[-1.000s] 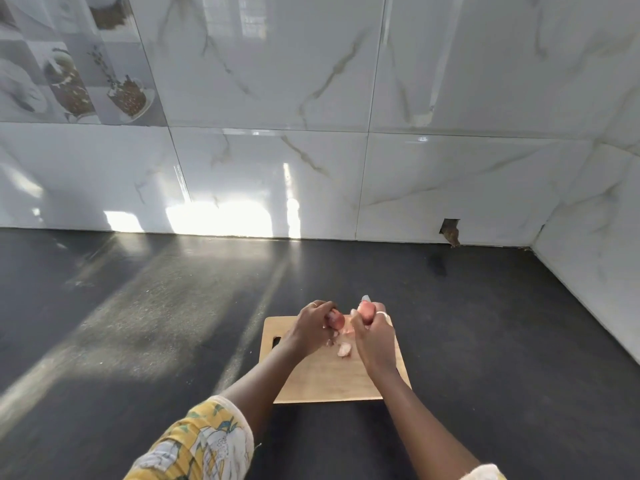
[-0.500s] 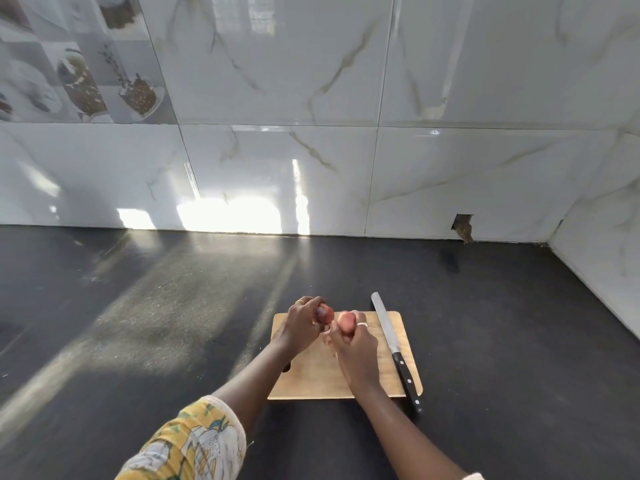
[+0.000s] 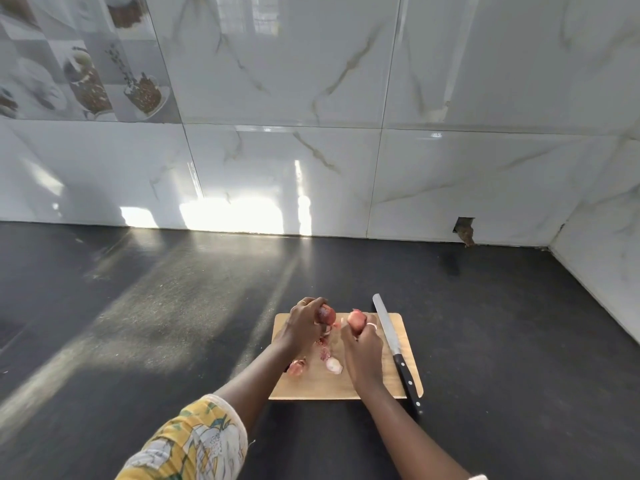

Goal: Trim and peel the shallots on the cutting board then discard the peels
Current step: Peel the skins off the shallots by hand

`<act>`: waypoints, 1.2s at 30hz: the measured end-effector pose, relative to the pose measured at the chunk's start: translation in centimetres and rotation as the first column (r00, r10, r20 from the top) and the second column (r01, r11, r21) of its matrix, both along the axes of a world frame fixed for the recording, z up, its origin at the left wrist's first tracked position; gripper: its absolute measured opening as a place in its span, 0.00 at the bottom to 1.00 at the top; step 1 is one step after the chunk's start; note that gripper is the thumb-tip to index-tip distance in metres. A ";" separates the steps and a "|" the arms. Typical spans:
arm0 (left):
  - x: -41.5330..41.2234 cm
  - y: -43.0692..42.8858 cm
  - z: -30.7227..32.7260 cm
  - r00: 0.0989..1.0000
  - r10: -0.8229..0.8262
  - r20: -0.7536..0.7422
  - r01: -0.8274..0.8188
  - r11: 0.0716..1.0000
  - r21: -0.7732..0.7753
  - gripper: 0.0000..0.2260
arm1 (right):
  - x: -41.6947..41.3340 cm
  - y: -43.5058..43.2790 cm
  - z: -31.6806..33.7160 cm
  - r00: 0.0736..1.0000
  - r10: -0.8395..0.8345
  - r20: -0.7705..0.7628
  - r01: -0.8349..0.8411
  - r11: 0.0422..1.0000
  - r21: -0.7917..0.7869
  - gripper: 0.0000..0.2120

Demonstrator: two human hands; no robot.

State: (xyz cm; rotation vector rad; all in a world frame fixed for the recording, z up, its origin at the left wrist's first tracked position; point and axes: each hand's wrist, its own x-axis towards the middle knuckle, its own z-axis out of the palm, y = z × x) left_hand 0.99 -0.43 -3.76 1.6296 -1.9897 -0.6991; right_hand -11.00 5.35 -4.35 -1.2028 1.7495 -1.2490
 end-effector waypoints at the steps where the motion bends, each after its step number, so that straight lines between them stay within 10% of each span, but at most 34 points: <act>1: -0.1 -0.2 0.0 1.000 -0.013 0.001 0.013 1.000 0.009 0.23 | -0.2 -0.1 -0.1 1.000 -0.030 0.007 0.030 1.000 -0.001 0.07; 18: -3.6 -0.3 0.8 0.961 -0.251 0.113 0.244 0.967 0.069 0.27 | -1.7 0.9 -0.9 0.989 -0.120 -0.091 0.116 0.992 -0.051 0.26; 27: 2.4 -1.9 2.5 0.976 -0.060 0.209 0.024 0.984 0.174 0.13 | 0.7 2.3 -1.0 0.906 0.037 -0.423 -0.077 0.994 -0.079 0.26; 36: 3.9 -0.6 3.0 0.777 -0.333 0.534 0.042 0.874 0.484 0.19 | 1.7 1.9 -0.6 0.906 0.159 -0.393 -0.157 0.987 0.036 0.26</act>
